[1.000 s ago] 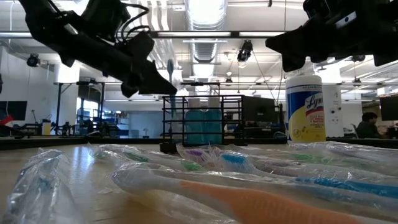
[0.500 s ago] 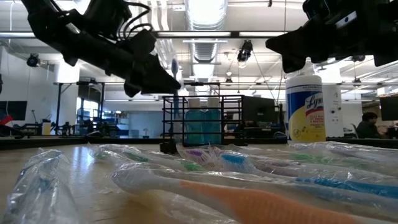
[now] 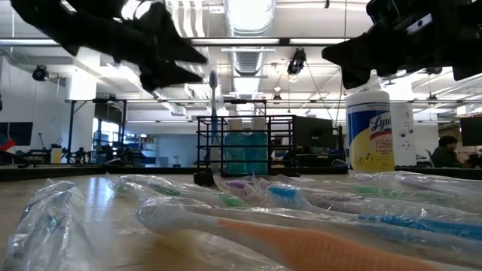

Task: Pick & Place toothbrushing station
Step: Put the right blue toothbrush into the black mesh organizer, then put the right purple toothbrush into the black mesh organizer, then put the purple toothbrush into the black mesh organizer

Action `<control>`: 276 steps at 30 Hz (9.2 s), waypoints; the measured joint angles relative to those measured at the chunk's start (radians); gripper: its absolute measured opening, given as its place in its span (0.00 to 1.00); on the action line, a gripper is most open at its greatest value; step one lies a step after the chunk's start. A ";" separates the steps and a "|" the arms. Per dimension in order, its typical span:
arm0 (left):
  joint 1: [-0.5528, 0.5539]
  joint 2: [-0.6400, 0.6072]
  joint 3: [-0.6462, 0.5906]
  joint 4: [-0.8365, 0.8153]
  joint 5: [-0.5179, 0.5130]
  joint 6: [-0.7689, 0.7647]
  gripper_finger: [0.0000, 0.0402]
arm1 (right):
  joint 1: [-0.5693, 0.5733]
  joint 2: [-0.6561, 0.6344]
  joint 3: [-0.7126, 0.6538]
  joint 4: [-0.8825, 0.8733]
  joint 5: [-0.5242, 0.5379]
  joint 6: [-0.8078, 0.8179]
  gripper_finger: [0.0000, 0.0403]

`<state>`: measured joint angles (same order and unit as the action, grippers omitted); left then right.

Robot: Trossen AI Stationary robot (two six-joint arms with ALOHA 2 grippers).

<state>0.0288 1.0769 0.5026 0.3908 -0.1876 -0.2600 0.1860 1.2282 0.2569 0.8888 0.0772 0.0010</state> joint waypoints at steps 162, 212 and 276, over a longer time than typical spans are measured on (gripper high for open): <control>-0.269 -0.465 -0.475 -0.069 0.119 -0.052 0.05 | 0.224 0.339 1.048 -1.373 0.445 0.558 0.05; -0.269 -0.465 -0.475 -0.073 0.077 -0.018 0.05 | 0.020 0.578 0.285 0.459 0.711 -0.097 0.04; -0.269 -0.501 -0.475 -0.020 0.084 -0.051 0.05 | 0.309 0.508 1.195 -1.608 0.433 0.734 0.32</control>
<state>-0.2400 0.5760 0.0277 0.3706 -0.1038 -0.3107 0.4950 1.7362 1.4515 -0.7193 0.5103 0.7349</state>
